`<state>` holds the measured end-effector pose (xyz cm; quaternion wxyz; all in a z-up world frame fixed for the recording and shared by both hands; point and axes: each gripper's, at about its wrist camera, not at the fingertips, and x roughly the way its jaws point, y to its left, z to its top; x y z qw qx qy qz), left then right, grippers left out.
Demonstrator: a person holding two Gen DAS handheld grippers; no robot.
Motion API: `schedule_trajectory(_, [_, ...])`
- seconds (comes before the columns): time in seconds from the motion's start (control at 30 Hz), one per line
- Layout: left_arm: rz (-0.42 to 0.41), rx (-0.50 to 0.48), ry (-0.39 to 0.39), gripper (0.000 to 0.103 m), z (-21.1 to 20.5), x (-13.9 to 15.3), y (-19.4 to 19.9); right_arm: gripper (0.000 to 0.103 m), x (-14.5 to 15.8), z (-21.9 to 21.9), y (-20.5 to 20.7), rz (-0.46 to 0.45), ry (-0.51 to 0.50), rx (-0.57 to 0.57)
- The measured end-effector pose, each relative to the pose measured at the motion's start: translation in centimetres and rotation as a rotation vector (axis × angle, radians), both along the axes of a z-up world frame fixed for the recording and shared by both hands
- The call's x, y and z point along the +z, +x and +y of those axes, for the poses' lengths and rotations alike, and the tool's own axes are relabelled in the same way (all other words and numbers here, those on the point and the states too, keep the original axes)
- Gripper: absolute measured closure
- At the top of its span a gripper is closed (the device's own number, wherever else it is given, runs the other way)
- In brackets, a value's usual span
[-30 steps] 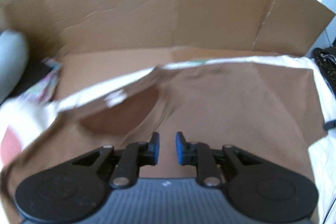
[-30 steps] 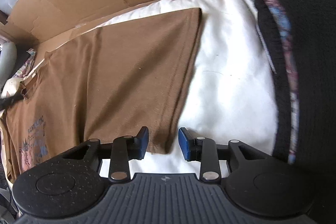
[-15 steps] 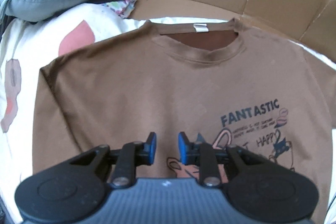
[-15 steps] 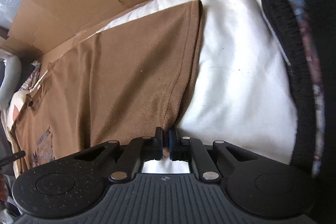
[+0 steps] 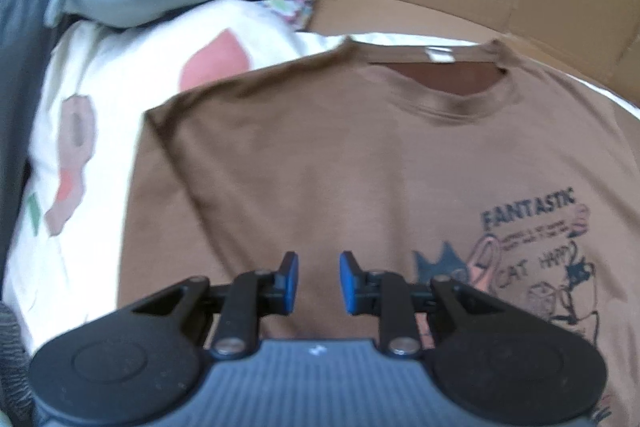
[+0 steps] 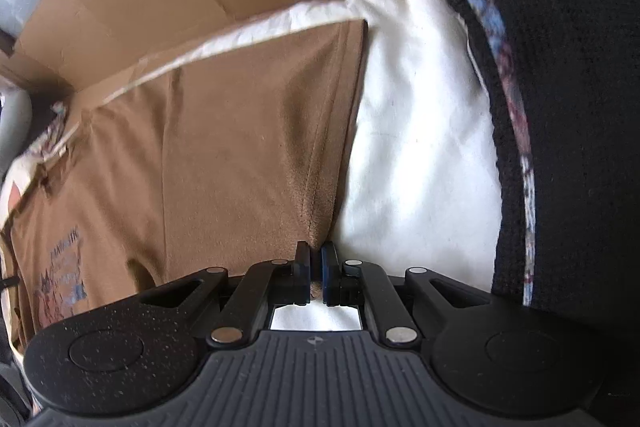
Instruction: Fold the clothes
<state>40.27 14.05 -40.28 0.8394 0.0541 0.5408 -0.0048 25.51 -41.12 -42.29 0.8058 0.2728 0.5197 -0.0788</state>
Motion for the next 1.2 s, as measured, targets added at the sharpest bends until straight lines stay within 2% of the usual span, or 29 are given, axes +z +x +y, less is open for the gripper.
schedule_trajectory(0.2, [0.001, 0.102, 0.033, 0.079, 3.8, 0.2, -0.8, 0.089, 1.0, -0.2, 0.6, -0.006, -0.056, 0.014])
schedule_trajectory(0.33, [0.004, 0.167, 0.043, 0.078, 5.8, -0.2, -1.8, 0.064, 1.6, -0.3, 1.2, -0.031, -0.092, 0.014])
schedule_trajectory(0.5, [-0.004, 0.219, 0.039, 0.074, 7.6, -0.5, -2.5, 0.064, 2.1, 0.5, 2.8, -0.039, -0.233, 0.072])
schedule_trajectory(0.7, [-0.025, 0.279, 0.043, 0.073, 9.7, -0.1, -3.2, 0.064, 1.0, 0.3, 4.7, -0.024, -0.293, 0.108])
schedule_trajectory(0.8, [-0.038, 0.287, 0.068, 0.073, 10.3, 0.4, -3.6, 0.064, 0.8, 0.3, 5.2, 0.016, -0.364, 0.106])
schedule_trajectory(0.93, [-0.067, 0.318, 0.096, 0.073, 11.9, 1.2, -4.1, 0.065, 1.3, 1.3, 5.1, 0.026, -0.438, 0.127])
schedule_trajectory(1.1, [-0.089, 0.357, 0.073, 0.074, 13.4, 1.1, -4.8, 0.064, 3.0, 2.3, 4.8, -0.035, -0.425, 0.154])
schedule_trajectory(1.2, [-0.114, 0.316, 0.039, 0.074, 12.4, 1.1, -5.4, 0.064, 3.6, 3.0, 4.9, -0.058, -0.416, 0.171])
